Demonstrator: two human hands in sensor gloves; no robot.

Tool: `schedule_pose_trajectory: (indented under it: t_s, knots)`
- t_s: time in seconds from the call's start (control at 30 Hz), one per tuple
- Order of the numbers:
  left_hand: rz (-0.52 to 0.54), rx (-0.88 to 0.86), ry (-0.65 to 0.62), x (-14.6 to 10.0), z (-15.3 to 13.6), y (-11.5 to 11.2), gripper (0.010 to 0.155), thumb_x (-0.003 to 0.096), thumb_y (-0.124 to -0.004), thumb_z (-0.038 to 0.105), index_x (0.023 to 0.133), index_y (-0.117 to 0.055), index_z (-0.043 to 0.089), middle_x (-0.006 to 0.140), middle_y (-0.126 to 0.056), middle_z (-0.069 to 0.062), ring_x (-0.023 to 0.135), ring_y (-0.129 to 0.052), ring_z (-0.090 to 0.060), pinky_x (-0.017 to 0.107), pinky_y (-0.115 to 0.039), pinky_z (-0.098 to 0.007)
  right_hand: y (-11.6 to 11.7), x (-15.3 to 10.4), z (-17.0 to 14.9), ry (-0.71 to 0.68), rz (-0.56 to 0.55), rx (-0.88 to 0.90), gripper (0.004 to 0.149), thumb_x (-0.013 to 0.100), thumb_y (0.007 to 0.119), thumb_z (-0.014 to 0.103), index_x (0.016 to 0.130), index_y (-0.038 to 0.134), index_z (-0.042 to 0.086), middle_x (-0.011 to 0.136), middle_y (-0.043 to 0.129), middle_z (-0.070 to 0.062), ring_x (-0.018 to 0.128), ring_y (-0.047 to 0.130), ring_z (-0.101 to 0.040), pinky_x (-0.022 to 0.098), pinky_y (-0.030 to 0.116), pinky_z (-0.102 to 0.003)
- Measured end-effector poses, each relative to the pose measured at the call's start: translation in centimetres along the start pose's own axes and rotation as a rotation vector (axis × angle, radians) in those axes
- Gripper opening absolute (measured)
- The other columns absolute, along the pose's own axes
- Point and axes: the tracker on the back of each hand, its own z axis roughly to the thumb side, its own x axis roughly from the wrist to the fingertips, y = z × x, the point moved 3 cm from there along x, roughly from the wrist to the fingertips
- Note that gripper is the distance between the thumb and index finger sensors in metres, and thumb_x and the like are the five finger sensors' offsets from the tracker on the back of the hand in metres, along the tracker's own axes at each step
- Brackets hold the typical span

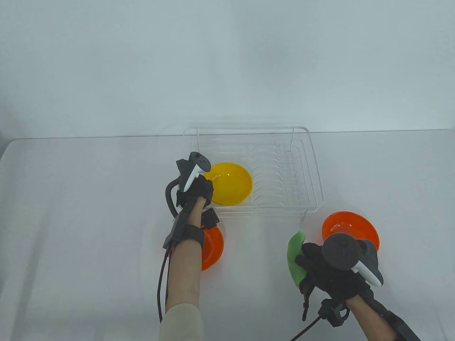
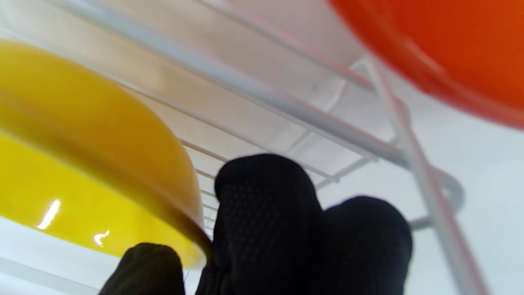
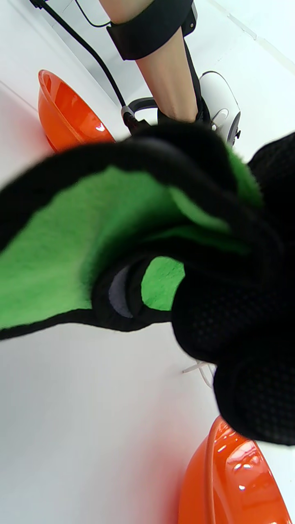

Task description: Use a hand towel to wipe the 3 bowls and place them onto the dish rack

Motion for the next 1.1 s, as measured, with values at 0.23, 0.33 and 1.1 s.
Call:
schedule_pose_trajectory:
  t_s: [0.23,0.33,1.1]
  knots:
    - [0.03,-0.009,-0.063,-1.8,0.5,1.7,0.063,0.058,-0.067,0.041,0.104,-0.06,-0.001,0.073,-0.089,-0.023,0.038,-0.105,-0.026,0.037,-0.087,-0.047,0.0,-0.1,0.1,-0.006,0.001,-0.002,0.049,0.053,0.076,0.035,0.086,0.078,-0.002,0.06,0.096,-0.016,0.04,0.101,-0.018,0.034,0.086,-0.04]
    - [0.064,-0.002,-0.102,-3.6,0.7,2.9,0.059,0.0577,-0.067,0.042,0.102,-0.062,0.004,0.073,-0.09,-0.019,0.038,-0.105,-0.023,0.038,-0.088,-0.043,0.0,-0.1,0.2,-0.012,-0.003,-0.004,0.049,0.053,0.076,0.035,0.086,0.078,-0.002,0.06,0.096,-0.016,0.04,0.101,-0.018,0.034,0.086,-0.04]
    - [0.116,0.248,-0.132,-11.6,-8.0,-0.4,0.058,0.0567,-0.066,0.047,0.102,-0.062,0.011,0.074,-0.087,-0.01,0.04,-0.101,-0.015,0.041,-0.085,-0.037,0.2,-0.2,0.2,-0.009,-0.014,-0.019,0.049,0.053,0.076,0.035,0.086,0.077,-0.001,0.061,0.096,-0.016,0.04,0.101,-0.019,0.035,0.086,-0.04]
